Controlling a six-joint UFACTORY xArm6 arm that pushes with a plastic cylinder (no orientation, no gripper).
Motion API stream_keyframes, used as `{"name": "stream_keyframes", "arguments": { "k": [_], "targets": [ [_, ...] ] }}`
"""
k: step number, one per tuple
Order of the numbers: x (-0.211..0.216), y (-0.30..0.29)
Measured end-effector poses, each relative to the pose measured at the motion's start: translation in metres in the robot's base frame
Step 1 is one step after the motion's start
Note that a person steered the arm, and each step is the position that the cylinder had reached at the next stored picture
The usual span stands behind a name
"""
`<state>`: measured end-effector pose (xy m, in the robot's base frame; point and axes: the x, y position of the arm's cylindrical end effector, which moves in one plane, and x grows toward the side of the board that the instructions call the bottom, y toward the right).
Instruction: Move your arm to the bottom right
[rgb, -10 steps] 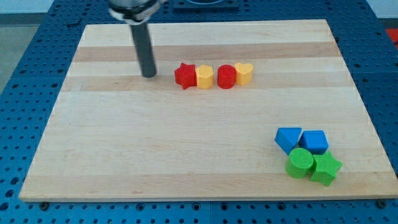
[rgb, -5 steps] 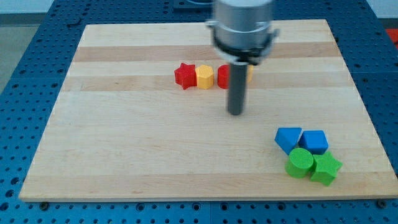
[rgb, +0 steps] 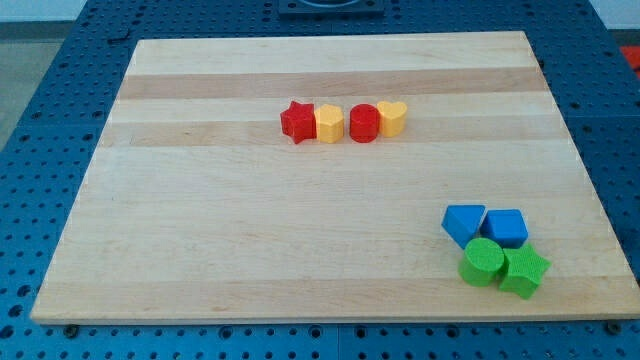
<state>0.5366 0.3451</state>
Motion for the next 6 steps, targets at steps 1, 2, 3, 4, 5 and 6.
{"name": "stream_keyframes", "arguments": {
  "k": [1, 2, 3, 4, 5, 6],
  "targets": [
    [0.036, -0.013],
    [0.058, -0.031],
    [0.072, -0.069],
    [0.073, -0.122],
    [0.072, -0.175],
    [0.072, -0.213]
  ]
}}
